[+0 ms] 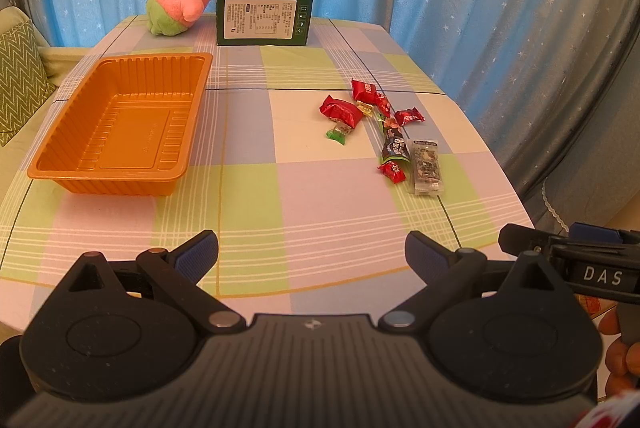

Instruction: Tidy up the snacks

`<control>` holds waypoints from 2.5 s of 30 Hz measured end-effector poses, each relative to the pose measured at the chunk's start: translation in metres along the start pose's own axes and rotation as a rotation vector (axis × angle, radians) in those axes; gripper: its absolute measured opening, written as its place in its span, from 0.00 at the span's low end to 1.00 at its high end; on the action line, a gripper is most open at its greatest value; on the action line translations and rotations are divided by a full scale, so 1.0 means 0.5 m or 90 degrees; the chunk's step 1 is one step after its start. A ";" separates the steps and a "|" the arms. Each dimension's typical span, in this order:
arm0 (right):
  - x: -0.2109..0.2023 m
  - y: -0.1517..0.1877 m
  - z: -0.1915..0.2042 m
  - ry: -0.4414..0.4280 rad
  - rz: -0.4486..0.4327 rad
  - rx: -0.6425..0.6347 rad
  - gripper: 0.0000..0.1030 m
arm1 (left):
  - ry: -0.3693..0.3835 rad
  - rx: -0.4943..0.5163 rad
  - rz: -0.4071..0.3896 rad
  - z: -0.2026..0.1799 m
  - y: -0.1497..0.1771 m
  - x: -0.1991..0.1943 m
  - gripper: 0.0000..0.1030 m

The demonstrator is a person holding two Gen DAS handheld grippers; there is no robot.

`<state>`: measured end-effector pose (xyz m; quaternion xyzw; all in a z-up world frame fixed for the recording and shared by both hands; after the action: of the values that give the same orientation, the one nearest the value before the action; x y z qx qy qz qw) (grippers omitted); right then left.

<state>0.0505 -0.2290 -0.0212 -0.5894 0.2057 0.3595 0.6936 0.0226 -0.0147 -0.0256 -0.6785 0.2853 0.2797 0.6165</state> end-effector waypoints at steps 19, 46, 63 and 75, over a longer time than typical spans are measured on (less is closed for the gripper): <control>0.005 0.001 -0.009 0.006 -0.006 0.007 0.99 | 0.010 -0.008 0.002 0.003 -0.003 0.009 0.96; 0.267 -0.094 -0.083 -0.004 -0.005 0.007 0.71 | 0.017 0.026 0.001 0.014 -0.097 0.275 0.96; 0.433 -0.092 -0.083 -0.003 0.032 -0.007 0.37 | 0.069 0.023 0.038 0.008 -0.091 0.396 0.95; 0.375 -0.063 -0.189 0.050 0.024 0.033 0.37 | 0.178 0.028 0.040 -0.085 -0.106 0.422 0.75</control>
<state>0.2100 -0.2734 -0.1540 -0.5807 0.2531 0.3434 0.6934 0.2063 -0.0618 -0.1406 -0.6878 0.3957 0.1950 0.5765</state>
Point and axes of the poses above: each gripper's, at about its wrist camera, not at the fingertips, and x roughly the way its jaws point, z to its left, y to its underside, the point moved 4 cm from there along x, roughly the way its jaws point, and after that the axes turned 5 degrees about x, right-handed, at the moved point
